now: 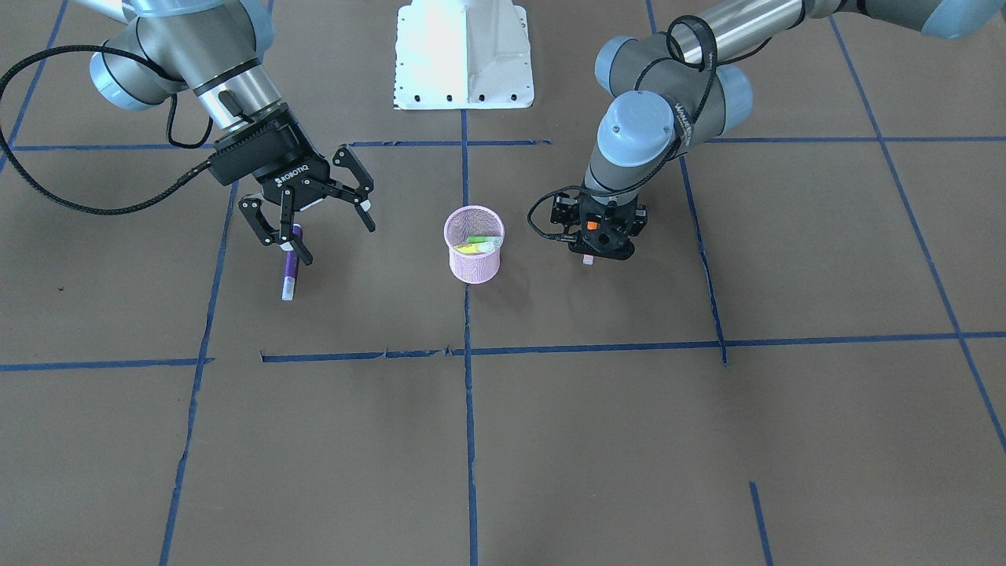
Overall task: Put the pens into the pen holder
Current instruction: 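Withdraw the right gripper while the left gripper grasps the orange marker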
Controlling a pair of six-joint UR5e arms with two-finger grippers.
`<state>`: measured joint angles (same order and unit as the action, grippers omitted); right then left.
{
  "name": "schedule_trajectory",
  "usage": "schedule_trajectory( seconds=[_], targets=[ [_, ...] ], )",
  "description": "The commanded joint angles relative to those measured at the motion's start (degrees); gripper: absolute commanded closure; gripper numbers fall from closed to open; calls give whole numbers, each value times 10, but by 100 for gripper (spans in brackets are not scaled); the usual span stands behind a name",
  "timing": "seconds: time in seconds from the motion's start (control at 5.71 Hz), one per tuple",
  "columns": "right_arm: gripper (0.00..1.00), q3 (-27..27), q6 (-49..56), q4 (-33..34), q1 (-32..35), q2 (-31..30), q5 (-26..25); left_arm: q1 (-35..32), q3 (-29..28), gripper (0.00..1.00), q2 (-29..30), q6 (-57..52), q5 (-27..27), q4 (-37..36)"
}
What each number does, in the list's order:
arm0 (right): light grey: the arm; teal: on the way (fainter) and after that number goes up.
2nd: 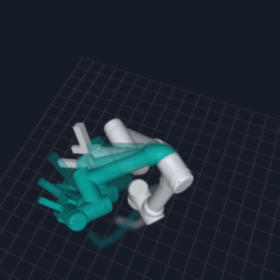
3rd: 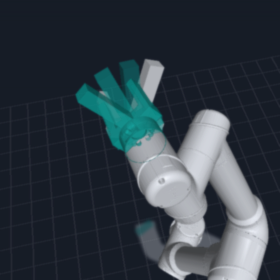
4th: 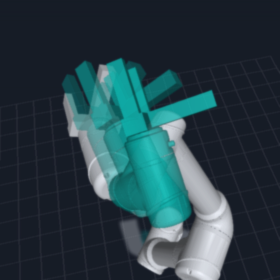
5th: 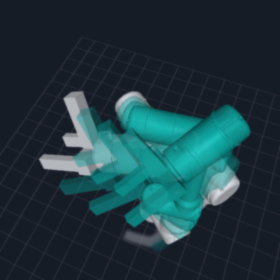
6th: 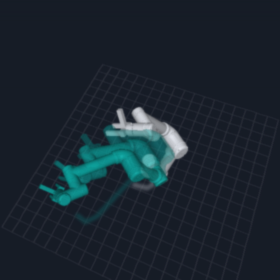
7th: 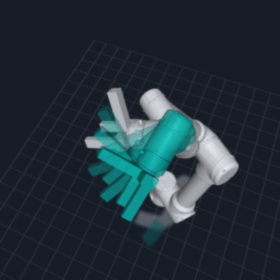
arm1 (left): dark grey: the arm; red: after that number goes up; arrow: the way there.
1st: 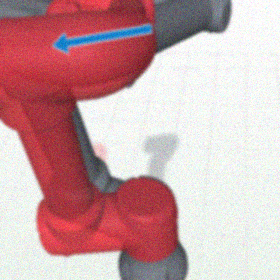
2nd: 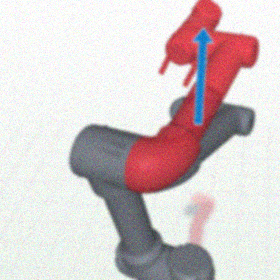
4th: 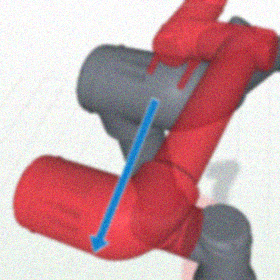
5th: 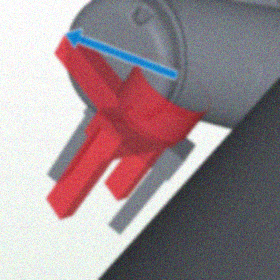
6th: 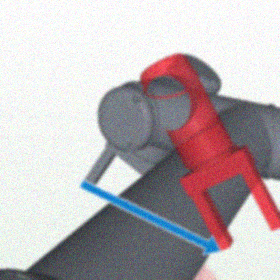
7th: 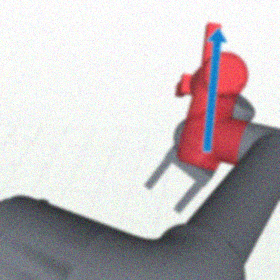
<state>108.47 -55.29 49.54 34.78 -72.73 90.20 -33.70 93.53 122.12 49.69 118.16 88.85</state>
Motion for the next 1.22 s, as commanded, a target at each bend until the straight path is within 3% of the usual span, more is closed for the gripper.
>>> schedule_trajectory(
  seconds=[0.0, 0.35, 0.53, 0.7, 0.88, 1.05],
  targets=[
    [6, 10, 0, 1, 5, -16, 15, -1, -8, 22, 9, -21, 11, -27],
    [6, 18, 1, 0, 7, -27, 20, 0, -25, 26, 9, -46, 25, -27],
    [6, 18, 0, 0, 8, -27, 21, 0, -25, 33, 7, -47, 26, -27],
    [6, 18, 0, 0, 8, -26, 21, 0, -25, 48, 8, -46, 26, -27],
    [5, 19, 0, 0, 8, -26, 21, 0, -22, 75, 7, -46, 25, -27],
    [5, 24, 0, 0, 8, -28, 21, 0, -20, 95, 5, -45, 22, -28]
  ],
)
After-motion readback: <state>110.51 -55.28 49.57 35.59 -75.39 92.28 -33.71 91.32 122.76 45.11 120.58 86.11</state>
